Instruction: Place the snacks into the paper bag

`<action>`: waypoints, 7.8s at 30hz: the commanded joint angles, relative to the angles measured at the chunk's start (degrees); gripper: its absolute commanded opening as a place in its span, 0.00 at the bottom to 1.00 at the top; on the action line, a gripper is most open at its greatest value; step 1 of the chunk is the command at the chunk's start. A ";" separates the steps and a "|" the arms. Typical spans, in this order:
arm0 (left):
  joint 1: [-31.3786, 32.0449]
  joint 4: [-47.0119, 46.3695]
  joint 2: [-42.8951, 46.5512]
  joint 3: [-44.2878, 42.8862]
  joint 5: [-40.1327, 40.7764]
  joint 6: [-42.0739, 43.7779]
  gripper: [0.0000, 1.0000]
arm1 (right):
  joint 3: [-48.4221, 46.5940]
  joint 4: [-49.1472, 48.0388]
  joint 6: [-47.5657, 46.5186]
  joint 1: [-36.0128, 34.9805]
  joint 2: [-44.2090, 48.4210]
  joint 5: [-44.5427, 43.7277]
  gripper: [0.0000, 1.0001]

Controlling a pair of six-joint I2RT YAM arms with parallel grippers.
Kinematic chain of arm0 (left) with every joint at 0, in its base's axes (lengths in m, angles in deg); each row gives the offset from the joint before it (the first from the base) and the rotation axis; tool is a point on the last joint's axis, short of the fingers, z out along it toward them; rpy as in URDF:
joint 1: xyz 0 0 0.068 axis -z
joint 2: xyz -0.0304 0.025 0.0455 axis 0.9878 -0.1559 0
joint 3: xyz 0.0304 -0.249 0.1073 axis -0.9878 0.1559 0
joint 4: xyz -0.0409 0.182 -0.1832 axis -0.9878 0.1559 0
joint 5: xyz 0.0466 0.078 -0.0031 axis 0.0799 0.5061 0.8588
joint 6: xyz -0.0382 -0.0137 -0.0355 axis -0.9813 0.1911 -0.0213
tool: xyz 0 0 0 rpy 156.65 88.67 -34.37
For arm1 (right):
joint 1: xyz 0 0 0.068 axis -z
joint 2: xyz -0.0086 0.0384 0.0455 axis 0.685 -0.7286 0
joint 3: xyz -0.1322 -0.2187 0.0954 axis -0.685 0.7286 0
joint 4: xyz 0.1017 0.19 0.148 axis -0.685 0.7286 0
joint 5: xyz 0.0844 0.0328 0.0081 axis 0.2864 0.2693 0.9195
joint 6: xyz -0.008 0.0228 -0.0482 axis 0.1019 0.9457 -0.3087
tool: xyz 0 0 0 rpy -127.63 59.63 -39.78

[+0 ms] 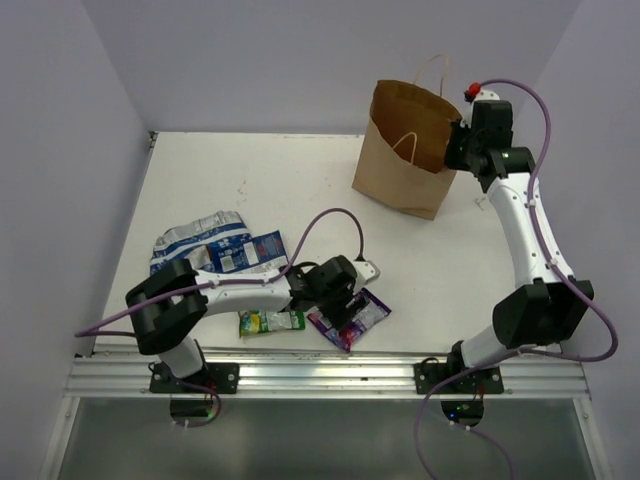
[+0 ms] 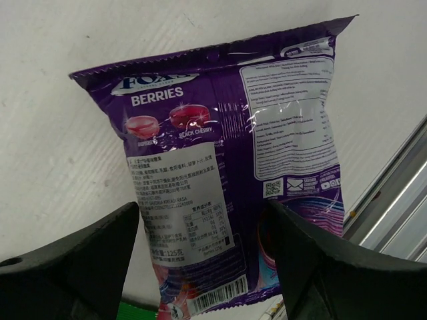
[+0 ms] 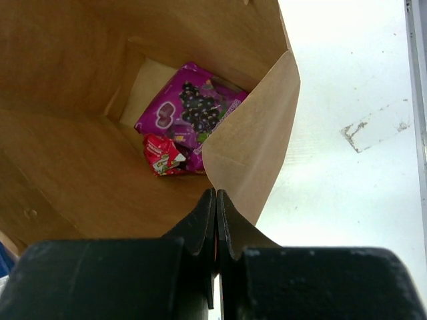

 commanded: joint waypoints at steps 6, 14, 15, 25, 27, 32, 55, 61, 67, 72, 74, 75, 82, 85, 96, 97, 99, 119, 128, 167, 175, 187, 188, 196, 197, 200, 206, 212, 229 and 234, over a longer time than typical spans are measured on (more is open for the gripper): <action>6.58 -3.62 1.85 4.02 13.41 -9.68 0.97 | 2.50 0.52 -0.33 -0.89 3.98 -0.49 0.00; 6.58 -4.50 -1.91 5.00 9.29 -11.01 0.06 | 1.27 1.05 -0.51 -1.42 3.80 -0.84 0.00; 6.58 -4.33 -2.96 4.56 9.37 -11.45 0.00 | 1.27 1.05 -0.51 -1.50 3.72 -0.84 0.00; 4.48 9.98 7.14 -22.20 30.69 -5.66 0.00 | 1.10 1.58 -0.60 -1.94 3.72 -1.37 0.00; 3.69 7.90 6.88 -33.17 34.41 -0.49 0.00 | 1.10 1.67 -0.68 -2.03 3.72 -1.28 0.00; -0.79 -10.10 4.25 -41.67 31.36 9.71 0.00 | 1.18 1.75 -0.51 -2.38 3.63 -1.37 0.00; -14.85 -30.43 -33.65 -75.95 18.95 13.07 0.09 | 0.83 2.37 -1.03 -3.53 1.52 -1.46 0.00; -16.71 -32.11 -30.40 -73.14 18.96 15.08 1.00 | -0.40 2.63 -1.12 -3.61 0.11 -1.55 0.00; -17.06 -24.47 -18.37 -61.68 29.64 20.79 1.00 | -1.45 3.07 -1.21 -3.61 -1.03 -1.54 0.00; -20.99 -9.14 0.17 -35.31 48.46 14.24 1.00 | -1.19 3.07 -1.21 -3.70 -0.77 -1.54 0.00; -24.16 -2.86 7.62 -22.82 49.01 1.60 1.00 | -0.84 2.99 -1.12 -3.70 -0.59 -1.46 0.00; -27.22 0.82 9.84 -18.86 48.40 -1.31 1.00 | -0.66 2.98 -1.21 -3.79 -0.42 -1.20 0.00; -39.90 1.65 16.29 -1.78 40.93 -10.57 1.00 | -0.31 2.55 -0.68 -4.31 -0.94 0.38 0.00; -43.94 1.56 11.47 -1.24 39.08 -10.57 1.00 | -1.27 2.63 -0.42 -4.58 -1.47 1.35 0.00; -53.26 1.02 -4.81 -1.77 26.17 -10.13 0.95 | -1.28 2.63 -1.03 -5.19 -0.33 0.92 0.00; -53.36 1.12 -5.16 -1.77 25.55 -9.78 0.82 | -1.19 2.81 -1.21 -5.19 -0.07 0.65 0.00; -53.27 0.51 -4.03 -1.34 25.28 -9.95 0.11 | -1.10 2.81 -1.38 -5.19 0.20 0.13 0.00; -45.82 -13.24 -7.96 -59.49 -31.07 -19.08 0.00 | -1.01 3.60 -2.18 -5.19 1.08 -1.98 0.00; -36.84 -62.84 -29.67 -76.70 -45.55 -62.21 0.00 | -0.13 3.16 -2.09 -5.28 0.64 -1.55 0.00; -27.34 -59.18 -43.31 -78.85 -43.63 -68.41 0.00 | 1.01 2.72 -2.00 -6.34 1.87 -0.58 0.00; -28.22 -45.29 -41.73 -80.60 -33.79 -57.42 0.00 | 2.85 2.55 -2.27 -6.43 4.33 -0.84 0.00; -28.66 -26.31 -37.69 -80.43 -13.75 -49.42 0.00 | 3.20 2.46 -1.91 -7.22 5.47 -0.14 0.00; -28.66 -25.96 -37.60 -80.52 -13.22 -49.42 0.00 | 3.21 2.46 -2.00 -7.30 5.47 -0.23 0.00; -27.34 -22.78 -33.91 -79.12 -4.60 -43.71 0.00 | 3.21 2.19 -1.91 -7.66 5.12 -0.05 0.00; -27.43 -22.44 -34.08 -79.81 -3.99 -44.14 0.00 | 3.12 2.19 -1.91 -7.74 5.04 0.04 0.00; -27.69 -22.44 -36.45 -84.11 -2.49 -46.69 0.00 | 2.94 2.19 -1.91 -7.92 4.86 0.04 0.00; -27.70 -23.49 -38.57 -85.18 -1.00 -49.42 0.00 | 3.20 2.19 -2.00 -8.01 5.21 0.12 0.00; -27.43 -21.31 -37.87 -85.18 -1.70 -45.65 0.00 | 2.85 2.19 -2.09 -8.18 4.86 0.04 0.00; -20.06 -20.59 -27.24 -80.71 -14.88 -21.39 0.52 | 1.54 2.37 -2.18 -8.36 3.28 -0.05 0.00; -18.47 -19.27 -11.08 -68.07 -11.56 -12.87 0.85 | 0.83 2.46 -2.00 -8.53 2.58 0.39 0.00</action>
